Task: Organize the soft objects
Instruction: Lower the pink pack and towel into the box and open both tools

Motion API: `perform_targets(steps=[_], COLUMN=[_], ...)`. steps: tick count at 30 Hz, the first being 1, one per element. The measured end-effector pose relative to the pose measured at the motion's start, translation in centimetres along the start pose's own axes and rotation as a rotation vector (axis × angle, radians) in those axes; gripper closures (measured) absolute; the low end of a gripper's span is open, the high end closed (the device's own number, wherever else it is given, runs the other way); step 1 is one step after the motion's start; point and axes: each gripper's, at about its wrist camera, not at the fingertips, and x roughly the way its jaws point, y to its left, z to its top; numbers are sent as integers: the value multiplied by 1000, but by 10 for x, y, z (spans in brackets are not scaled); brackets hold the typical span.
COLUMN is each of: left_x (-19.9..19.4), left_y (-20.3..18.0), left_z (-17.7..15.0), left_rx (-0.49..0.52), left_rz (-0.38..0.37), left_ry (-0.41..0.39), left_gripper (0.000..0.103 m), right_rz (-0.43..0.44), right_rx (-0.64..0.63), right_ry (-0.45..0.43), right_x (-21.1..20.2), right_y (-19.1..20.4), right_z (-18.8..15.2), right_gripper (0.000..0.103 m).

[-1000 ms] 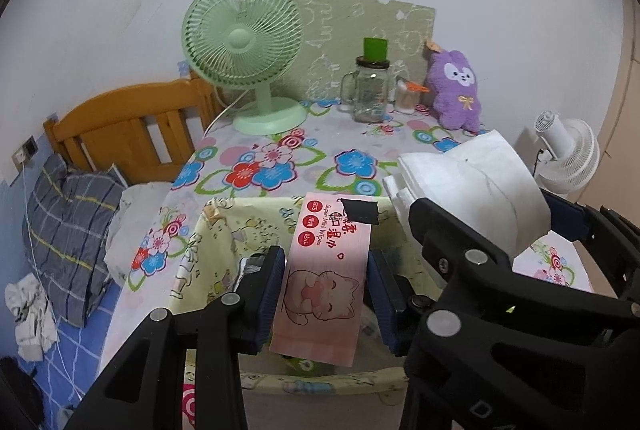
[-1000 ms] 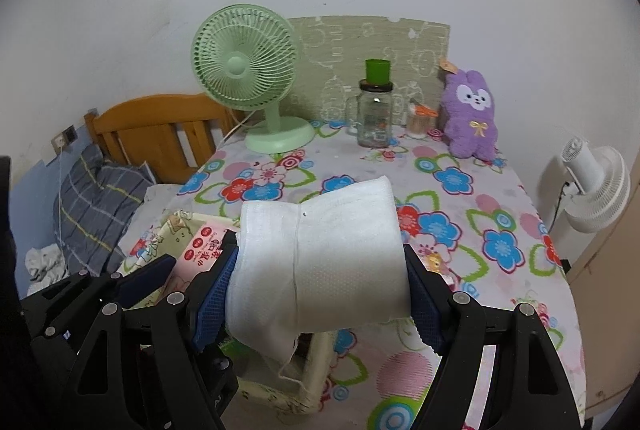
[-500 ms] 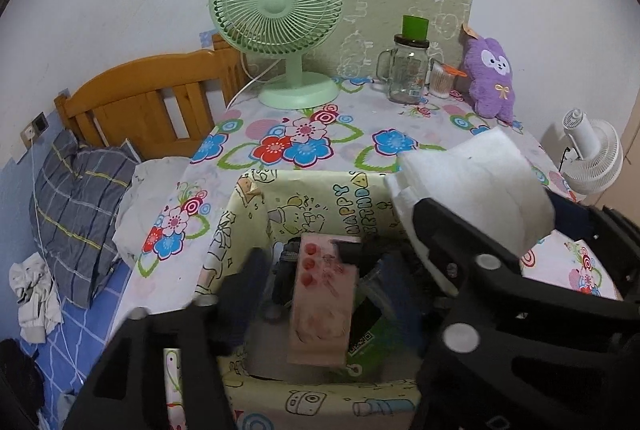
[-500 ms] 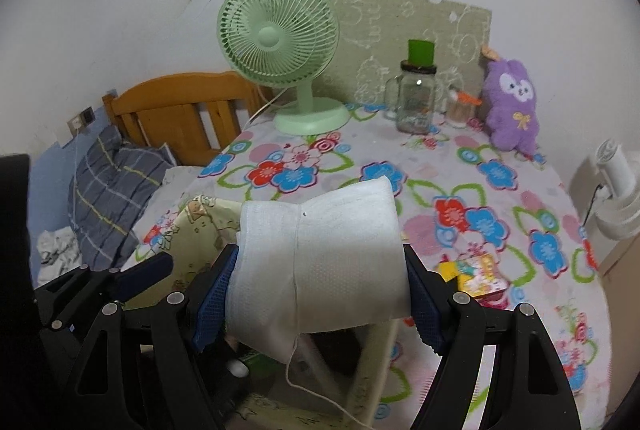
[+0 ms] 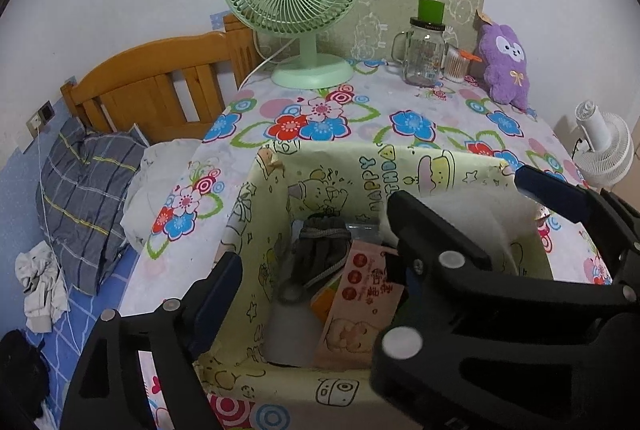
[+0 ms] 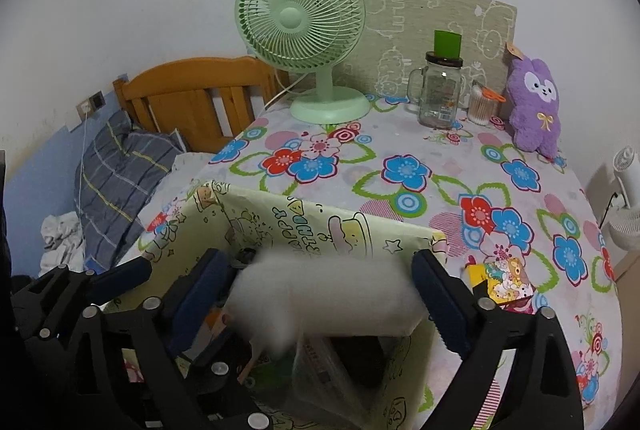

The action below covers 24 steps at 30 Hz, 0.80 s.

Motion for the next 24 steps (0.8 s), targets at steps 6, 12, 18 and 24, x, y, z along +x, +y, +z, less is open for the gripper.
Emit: perform_targets(steps=[6, 12, 18, 24], left_x=[-3, -10, -25, -41], left_y=[-1, -8, -20, -34], left_z=[-1, 0, 2, 5], left_rx=[0, 3, 6, 12], left_rz=[2, -12, -27, -35], left_ry=[0, -16, -56, -93], left_gripper=[16, 15, 15, 13], right_rz=[-14, -31, -50, -68], right_rx=[-28, -17, -11, -2], right_ry=[-18, -24, -42, -69], right_x=[-5, -17, -38, -59], right_y=[2, -6, -16, -28], right_z=[1, 0, 2, 2], right_gripper=[6, 6, 6, 6])
